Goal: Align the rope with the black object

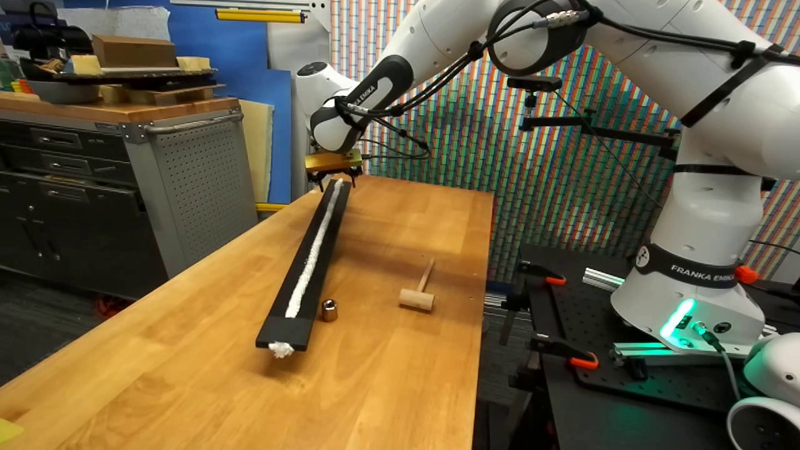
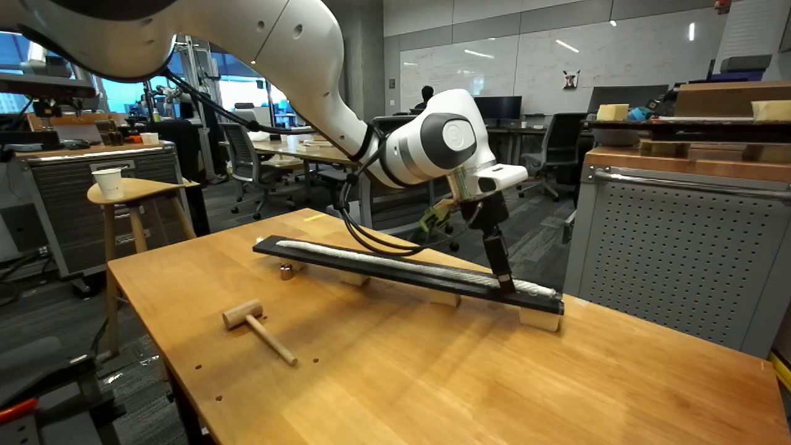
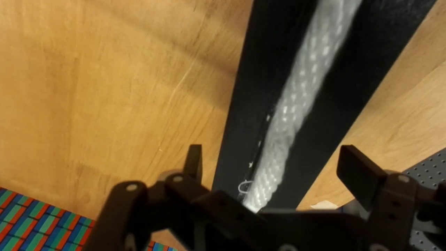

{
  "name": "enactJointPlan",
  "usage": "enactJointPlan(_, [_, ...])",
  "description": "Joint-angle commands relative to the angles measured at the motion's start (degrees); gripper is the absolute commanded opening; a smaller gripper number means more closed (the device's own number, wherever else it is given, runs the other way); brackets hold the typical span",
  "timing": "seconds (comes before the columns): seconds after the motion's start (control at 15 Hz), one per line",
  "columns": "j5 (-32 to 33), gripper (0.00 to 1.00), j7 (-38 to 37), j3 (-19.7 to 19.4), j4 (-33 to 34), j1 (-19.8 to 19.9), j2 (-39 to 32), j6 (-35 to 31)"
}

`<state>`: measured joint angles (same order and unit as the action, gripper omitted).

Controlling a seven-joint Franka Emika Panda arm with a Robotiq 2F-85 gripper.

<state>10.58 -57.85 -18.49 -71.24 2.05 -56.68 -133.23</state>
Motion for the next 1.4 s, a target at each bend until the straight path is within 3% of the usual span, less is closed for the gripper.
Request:
enactJointPlan(0.0, [1.2, 1.0, -0.7, -1.6, -3.1, -1.3, 2.2, -1.7])
enactJointPlan(0.07, [1.2, 0.93, -0.8, -1.7, -3.2, -1.3, 2.3, -2.0])
enactJointPlan(0.13, [1.1, 0.79, -0.7, -1.7, -3.3, -1.3, 2.3, -2.2])
enactJointPlan(0.2, [1.1, 0.83, -0.8, -1.8, -3.4, -1.3, 2.4, -2.5])
enactJointPlan(0.27, [1.1, 0.98, -0.8, -1.9, -3.5, -1.3, 2.5, -2.5])
enactJointPlan(0.33, [1.1, 0.94, -0.8, -1.9, -3.5, -1.3, 2.6, -2.6])
enactJointPlan(0.47, [1.1, 1.0, -0.6, -2.0, -3.5, -1.3, 3.0, -2.9])
enactJointPlan(0.8, [2.1, 1.0, 2.2, -1.6, -4.1, -1.5, 6.0, -5.8])
enactJointPlan(1.13, [3.4, 1.0, 15.1, 0.5, -8.4, -2.0, 13.4, -7.8])
enactJointPlan(1.33, [3.2, 1.0, 23.6, 2.0, -14.8, -2.6, 19.9, -11.2])
